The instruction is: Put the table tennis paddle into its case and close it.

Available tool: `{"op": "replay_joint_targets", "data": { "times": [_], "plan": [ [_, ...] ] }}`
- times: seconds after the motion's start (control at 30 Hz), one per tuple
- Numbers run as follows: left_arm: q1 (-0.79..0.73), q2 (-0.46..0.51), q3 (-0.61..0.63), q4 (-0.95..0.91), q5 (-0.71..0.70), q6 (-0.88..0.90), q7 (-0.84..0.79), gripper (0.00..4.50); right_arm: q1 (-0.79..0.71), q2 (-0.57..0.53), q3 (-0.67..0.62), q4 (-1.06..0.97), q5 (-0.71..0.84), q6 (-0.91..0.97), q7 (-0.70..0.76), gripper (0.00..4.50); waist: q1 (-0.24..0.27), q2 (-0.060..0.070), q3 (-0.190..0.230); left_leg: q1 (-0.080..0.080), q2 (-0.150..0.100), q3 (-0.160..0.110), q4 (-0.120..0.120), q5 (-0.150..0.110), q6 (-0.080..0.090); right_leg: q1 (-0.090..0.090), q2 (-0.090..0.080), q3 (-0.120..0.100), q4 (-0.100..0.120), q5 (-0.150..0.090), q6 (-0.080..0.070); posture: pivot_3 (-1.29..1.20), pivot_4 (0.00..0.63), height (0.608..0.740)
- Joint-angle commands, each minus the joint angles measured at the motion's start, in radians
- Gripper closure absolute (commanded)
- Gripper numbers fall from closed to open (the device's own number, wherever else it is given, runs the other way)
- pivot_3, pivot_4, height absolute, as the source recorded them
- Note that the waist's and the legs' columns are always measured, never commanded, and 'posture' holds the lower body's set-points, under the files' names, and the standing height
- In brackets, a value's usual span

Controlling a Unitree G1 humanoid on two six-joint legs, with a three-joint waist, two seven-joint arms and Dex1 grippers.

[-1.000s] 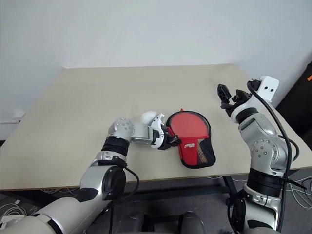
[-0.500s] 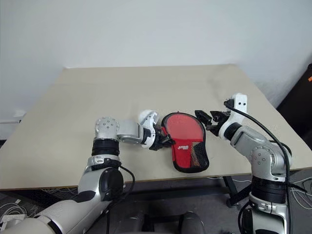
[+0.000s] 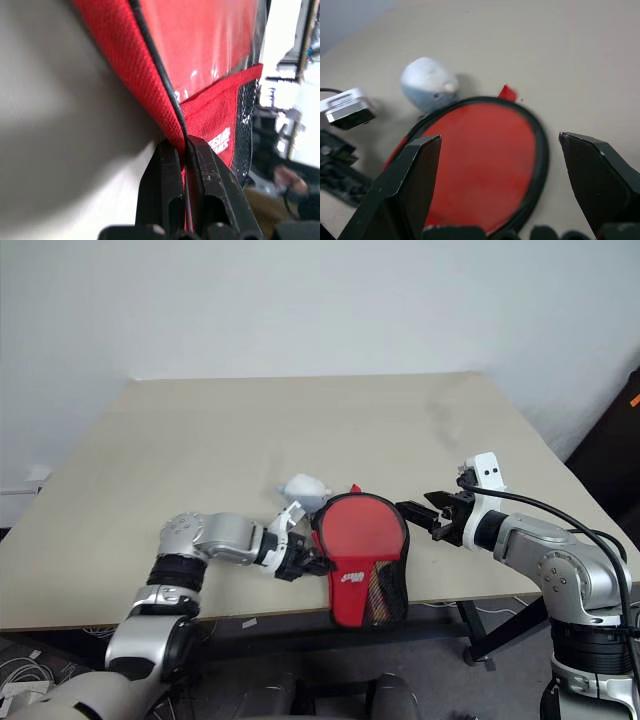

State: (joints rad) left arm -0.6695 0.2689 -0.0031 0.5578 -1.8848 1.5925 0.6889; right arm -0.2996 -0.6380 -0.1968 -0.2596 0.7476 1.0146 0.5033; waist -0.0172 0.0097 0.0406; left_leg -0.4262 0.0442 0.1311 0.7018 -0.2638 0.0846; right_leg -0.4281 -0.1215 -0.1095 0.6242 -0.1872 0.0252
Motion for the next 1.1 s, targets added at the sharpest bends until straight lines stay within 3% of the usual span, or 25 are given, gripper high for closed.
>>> {"op": "replay_joint_targets", "data": {
  "times": [0.03,0.27,0.6,0.63,0.67,0.9,0.97,1.1],
  "plan": [
    [-0.008,0.019,-0.105,-0.059,-0.087,-0.001,-0.064,4.49,-0.019,0.008,0.008,-0.023,-0.012,-0.027,0.007,0.41,0.007,0.000,0.000,0.000,0.000,0.000,0.000,0.000,0.000,0.001,0.000,0.000,0.000,0.000,0.000,0.00,0.000,0.724],
    [-0.006,0.013,-0.179,-0.097,-0.087,-0.037,-0.128,4.49,-0.029,0.006,0.013,-0.019,-0.038,-0.038,0.005,0.41,0.016,0.000,0.000,0.000,-0.002,0.000,0.001,0.000,0.000,0.001,0.000,0.001,0.000,-0.001,0.001,0.00,0.000,0.724],
    [0.081,-0.011,-0.140,-0.263,-0.087,-0.161,-0.066,4.49,-0.019,0.019,0.023,-0.022,-0.065,-0.047,-0.004,0.41,0.017,0.000,0.000,0.000,-0.002,0.000,0.001,0.000,0.000,0.001,0.000,0.001,0.000,-0.001,0.001,0.00,0.000,0.724],
    [0.086,-0.010,-0.140,-0.273,-0.087,-0.165,-0.062,4.02,-0.019,0.023,0.024,-0.023,-0.067,-0.047,-0.006,0.41,0.017,0.000,0.000,0.000,-0.002,0.000,0.001,0.000,0.000,0.001,0.000,0.001,0.000,-0.001,0.001,0.00,0.000,0.724],
    [0.090,-0.009,-0.140,-0.282,-0.087,-0.169,-0.060,3.88,-0.019,0.026,0.024,-0.025,-0.068,-0.047,-0.007,0.41,0.018,0.000,0.000,0.000,-0.002,0.000,0.001,0.000,0.000,0.001,0.000,0.001,0.000,-0.001,0.001,0.00,0.000,0.724],
    [0.083,0.016,-0.130,-0.209,-0.087,-0.130,-0.073,1.62,-0.008,0.034,0.022,-0.037,-0.058,-0.033,-0.004,0.41,0.018,0.000,0.000,0.000,-0.002,0.000,0.001,0.000,0.000,0.001,0.001,0.001,0.000,-0.001,0.002,0.00,0.000,0.724],
    [0.068,0.049,-0.119,-0.195,-0.087,-0.112,-0.105,1.62,-0.006,0.035,0.020,-0.036,-0.053,-0.030,0.000,0.41,0.016,0.000,0.000,0.000,-0.001,0.000,0.001,0.000,0.000,0.001,0.001,0.001,0.000,-0.002,0.004,0.00,0.000,0.724],
    [0.023,0.203,-0.147,-0.218,-0.087,-0.028,-0.304,1.62,-0.018,0.045,0.029,-0.032,-0.043,-0.028,0.010,0.41,0.010,0.000,0.000,0.000,0.000,0.001,0.001,0.000,-0.001,0.000,0.002,0.001,0.000,-0.003,0.004,0.00,0.000,0.724]
  ]
}}
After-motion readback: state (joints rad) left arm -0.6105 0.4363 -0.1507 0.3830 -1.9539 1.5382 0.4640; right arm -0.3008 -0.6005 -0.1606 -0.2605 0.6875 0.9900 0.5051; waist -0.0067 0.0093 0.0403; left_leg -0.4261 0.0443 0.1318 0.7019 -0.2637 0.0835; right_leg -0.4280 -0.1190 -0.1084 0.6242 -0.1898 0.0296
